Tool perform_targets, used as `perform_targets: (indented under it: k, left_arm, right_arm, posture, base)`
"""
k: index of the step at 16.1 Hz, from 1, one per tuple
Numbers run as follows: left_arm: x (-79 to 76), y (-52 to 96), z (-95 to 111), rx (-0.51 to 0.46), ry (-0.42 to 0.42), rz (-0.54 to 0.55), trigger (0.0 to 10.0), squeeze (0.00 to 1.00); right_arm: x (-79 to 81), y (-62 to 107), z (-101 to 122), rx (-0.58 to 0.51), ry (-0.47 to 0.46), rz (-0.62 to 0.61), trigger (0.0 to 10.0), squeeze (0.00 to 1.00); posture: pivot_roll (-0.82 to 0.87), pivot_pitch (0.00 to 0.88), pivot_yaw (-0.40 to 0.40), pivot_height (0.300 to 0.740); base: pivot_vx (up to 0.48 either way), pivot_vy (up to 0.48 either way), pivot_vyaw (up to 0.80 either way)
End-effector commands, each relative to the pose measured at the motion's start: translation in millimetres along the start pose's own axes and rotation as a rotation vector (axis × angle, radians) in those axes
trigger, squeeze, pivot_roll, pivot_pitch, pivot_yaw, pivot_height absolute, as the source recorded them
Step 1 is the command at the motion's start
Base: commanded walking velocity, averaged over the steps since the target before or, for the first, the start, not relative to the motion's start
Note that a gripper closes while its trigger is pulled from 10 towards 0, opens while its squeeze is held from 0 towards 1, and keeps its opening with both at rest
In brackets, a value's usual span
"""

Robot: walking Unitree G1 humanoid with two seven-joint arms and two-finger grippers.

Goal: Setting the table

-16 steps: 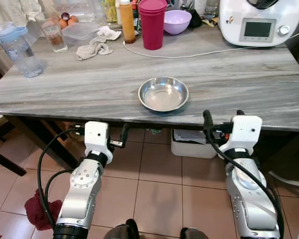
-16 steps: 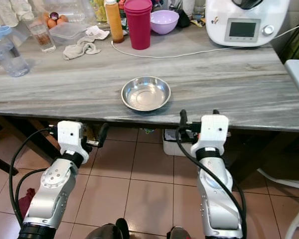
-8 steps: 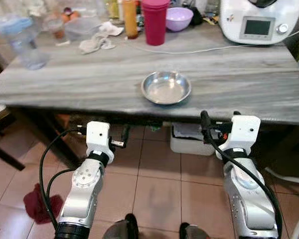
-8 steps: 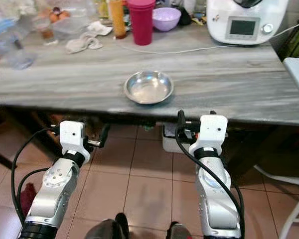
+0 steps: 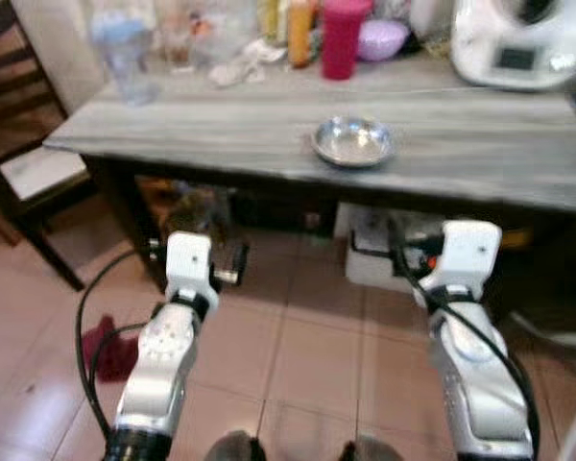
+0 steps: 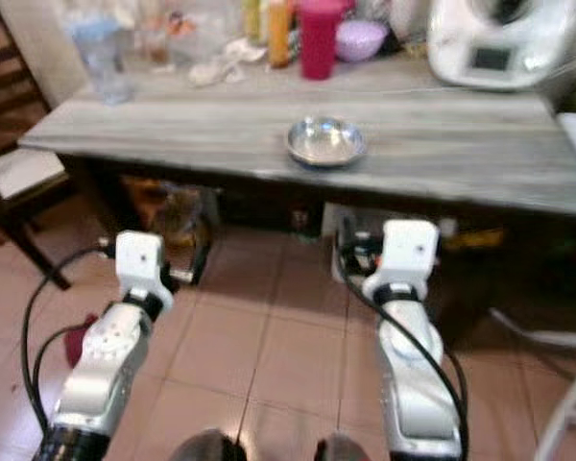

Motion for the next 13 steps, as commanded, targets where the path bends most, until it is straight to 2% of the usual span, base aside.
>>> perform_targets:
  k: [1,4,5,6,9,10,11,12,13]
  left_arm:
    - [-0.8,2.1,-2,0.01,-0.004,-0.005,10.0,0.0]
    - [-2.3,1.9,-3,0.011,-0.004,-0.015,10.0,0.0]
    - [-3.8,1.3,-2,0.005,-0.004,-0.027,10.0,0.0]
    - [-5.3,0.8,-1,-0.006,-0.003,-0.046,10.0,0.0]
    - [-8.4,1.9,3,-0.026,0.048,-0.111,10.0,0.0]
    - [-9.7,1.5,4,-0.03,0.03,-0.118,10.0,0.0]
    - [-10.5,1.3,5,-0.031,0.028,-0.124,10.0,0.0]
    - [-11.6,0.9,6,-0.033,0.034,-0.132,10.0,0.0]
    - [-11.6,0.6,6,-0.033,0.037,-0.136,10.0,0.0]
  right_arm:
    - [-1.6,-1.6,-1,0.001,0.01,-0.005,10.0,0.0]
    - [-4.6,-2.6,0,-0.001,0.024,-0.021,10.0,0.0]
    - [-2.7,-0.5,-3,0.015,-0.044,0.026,10.0,0.0]
    - [-2.4,0.9,-3,0.016,-0.047,0.033,10.0,0.0]
    - [-0.6,2.5,-4,0.018,-0.017,0.03,10.0,0.0]
    - [-1.4,0.9,-7,0.033,0.066,-0.001,10.0,0.0]
    - [-1.9,0.4,-8,0.031,0.084,-0.01,10.0,0.0]
    - [2.1,-0.3,-7,0.027,0.021,0.037,10.0,0.0]
    - [1.3,-1.0,-6,0.024,0.026,0.027,10.0,0.0]
  posture:
    - [-0.18,0.135,0.07,0.74]
    - [-0.18,0.136,0.073,0.74]
    - [-0.19,0.14,0.075,0.74]
    - [-0.19,0.142,0.075,0.74]
    - [-0.19,0.14,0.077,0.74]
    - [-0.19,0.138,0.076,0.74]
    - [-0.19,0.138,0.076,0.74]
    - [-0.19,0.138,0.076,0.74]
    - [-0.19,0.138,0.076,0.74]
  base:
    - [-0.292,0.0,0.0]
    - [-0.295,0.0,0.0]
    - [-0.296,0.0,0.0]
    - [0.0,0.0,0.0]
    - [0.0,0.0,0.0]
    - [0.0,0.0,0.0]
    - [0.0,0.0,0.0]
    - [0.0,0.0,0.0]
    - [0.0,-0.266,0.0]
Point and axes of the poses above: a point about 5 cm out from each wrist's last joint towards the gripper, its own y axis pointing back from the gripper into the wrist, its own z axis along the axis of the wrist's last joint, x = y × z, the point moved 1 cm from there along -y, pointing out of the wrist towards the gripper, and after that the axes turned 10 degrees about y, right-handed, at the moved point
